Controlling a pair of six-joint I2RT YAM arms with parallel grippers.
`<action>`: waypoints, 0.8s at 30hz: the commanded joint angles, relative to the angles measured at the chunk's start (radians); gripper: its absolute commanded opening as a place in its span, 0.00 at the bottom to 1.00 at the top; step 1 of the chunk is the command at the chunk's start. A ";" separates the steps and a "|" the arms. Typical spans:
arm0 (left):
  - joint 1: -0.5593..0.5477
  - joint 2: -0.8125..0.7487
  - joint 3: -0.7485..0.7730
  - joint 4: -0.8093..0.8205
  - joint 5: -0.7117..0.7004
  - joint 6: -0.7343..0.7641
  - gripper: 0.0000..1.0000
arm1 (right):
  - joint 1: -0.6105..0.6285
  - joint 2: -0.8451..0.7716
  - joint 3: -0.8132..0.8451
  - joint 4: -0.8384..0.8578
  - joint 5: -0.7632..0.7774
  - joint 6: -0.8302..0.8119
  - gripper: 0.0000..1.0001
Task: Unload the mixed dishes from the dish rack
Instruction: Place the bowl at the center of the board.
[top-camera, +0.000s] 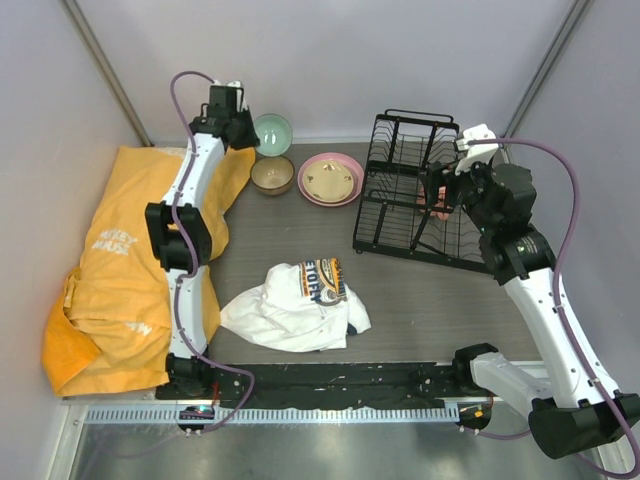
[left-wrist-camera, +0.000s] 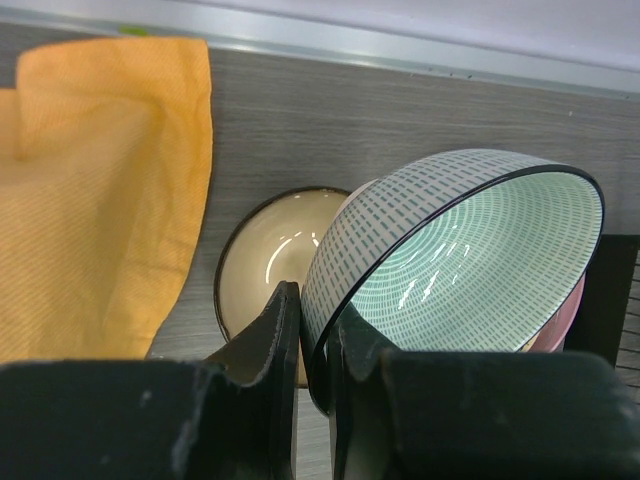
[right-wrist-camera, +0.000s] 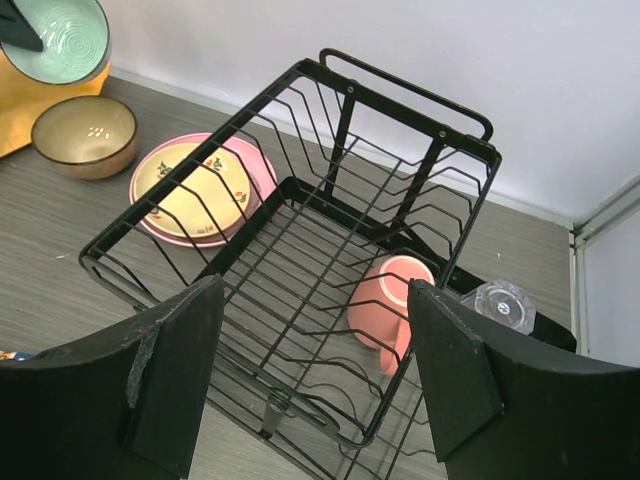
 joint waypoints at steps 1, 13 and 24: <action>0.016 0.016 0.046 0.009 0.082 -0.057 0.00 | -0.003 -0.023 -0.009 0.037 0.042 -0.026 0.78; 0.031 0.055 -0.044 0.029 0.139 -0.103 0.00 | -0.001 -0.038 -0.035 0.039 0.049 -0.035 0.78; 0.030 0.062 -0.098 0.035 0.134 -0.103 0.00 | -0.001 -0.053 -0.066 0.046 0.086 -0.041 0.78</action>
